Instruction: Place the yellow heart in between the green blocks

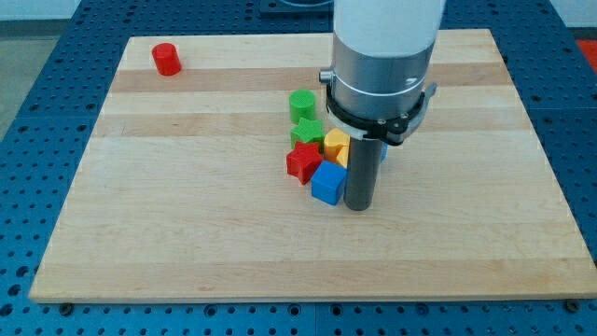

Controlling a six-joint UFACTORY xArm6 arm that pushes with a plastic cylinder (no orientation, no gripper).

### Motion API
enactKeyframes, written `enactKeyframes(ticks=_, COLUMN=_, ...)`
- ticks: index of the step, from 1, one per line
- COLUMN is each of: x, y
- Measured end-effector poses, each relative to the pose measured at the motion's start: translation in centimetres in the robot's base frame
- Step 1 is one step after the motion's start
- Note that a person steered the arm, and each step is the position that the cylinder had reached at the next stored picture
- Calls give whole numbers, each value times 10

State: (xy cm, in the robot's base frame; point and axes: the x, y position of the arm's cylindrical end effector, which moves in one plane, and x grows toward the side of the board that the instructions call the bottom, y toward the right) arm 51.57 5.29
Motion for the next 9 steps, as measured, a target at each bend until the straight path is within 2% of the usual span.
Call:
enactKeyframes(ticks=2, x=-37, y=-4)
enactKeyframes(ticks=3, x=-73, y=-8)
enactKeyframes(ticks=4, x=-83, y=-9)
enactKeyframes(ticks=7, x=-95, y=-15)
enactKeyframes(ticks=8, x=-69, y=0)
enactKeyframes(ticks=9, x=-61, y=24)
